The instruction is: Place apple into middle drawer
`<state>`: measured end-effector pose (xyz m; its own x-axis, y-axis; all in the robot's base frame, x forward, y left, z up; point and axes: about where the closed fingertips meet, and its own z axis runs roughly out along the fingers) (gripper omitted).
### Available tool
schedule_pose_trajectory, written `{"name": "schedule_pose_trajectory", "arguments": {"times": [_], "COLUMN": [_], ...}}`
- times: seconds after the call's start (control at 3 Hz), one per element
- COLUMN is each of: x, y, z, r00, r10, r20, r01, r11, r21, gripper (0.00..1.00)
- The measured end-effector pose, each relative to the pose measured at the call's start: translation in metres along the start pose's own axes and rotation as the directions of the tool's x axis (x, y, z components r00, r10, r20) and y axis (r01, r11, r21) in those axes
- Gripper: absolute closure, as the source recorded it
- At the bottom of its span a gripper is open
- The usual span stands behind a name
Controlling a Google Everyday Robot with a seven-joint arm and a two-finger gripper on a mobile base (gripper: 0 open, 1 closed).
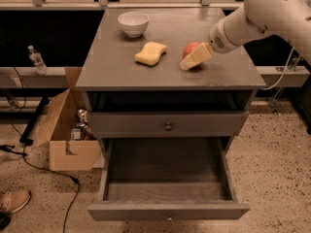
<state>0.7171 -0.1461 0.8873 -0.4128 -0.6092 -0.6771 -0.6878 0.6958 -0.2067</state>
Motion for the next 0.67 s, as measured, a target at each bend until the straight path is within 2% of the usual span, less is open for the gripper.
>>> {"name": "schedule_pose_trajectory", "arguments": {"times": [0.33,0.67], "x": [-0.007,-0.014], "y": [-0.009,-0.009], "z": [0.023,0.043], "r00": [1.000,0.999], "r10": [0.007,0.030], "r20": [0.023,0.044], "r01": [-0.007,-0.029], "r11": [1.0000,0.9993], "r21": [-0.006,-0.022], "gripper": [0.00,0.26]}}
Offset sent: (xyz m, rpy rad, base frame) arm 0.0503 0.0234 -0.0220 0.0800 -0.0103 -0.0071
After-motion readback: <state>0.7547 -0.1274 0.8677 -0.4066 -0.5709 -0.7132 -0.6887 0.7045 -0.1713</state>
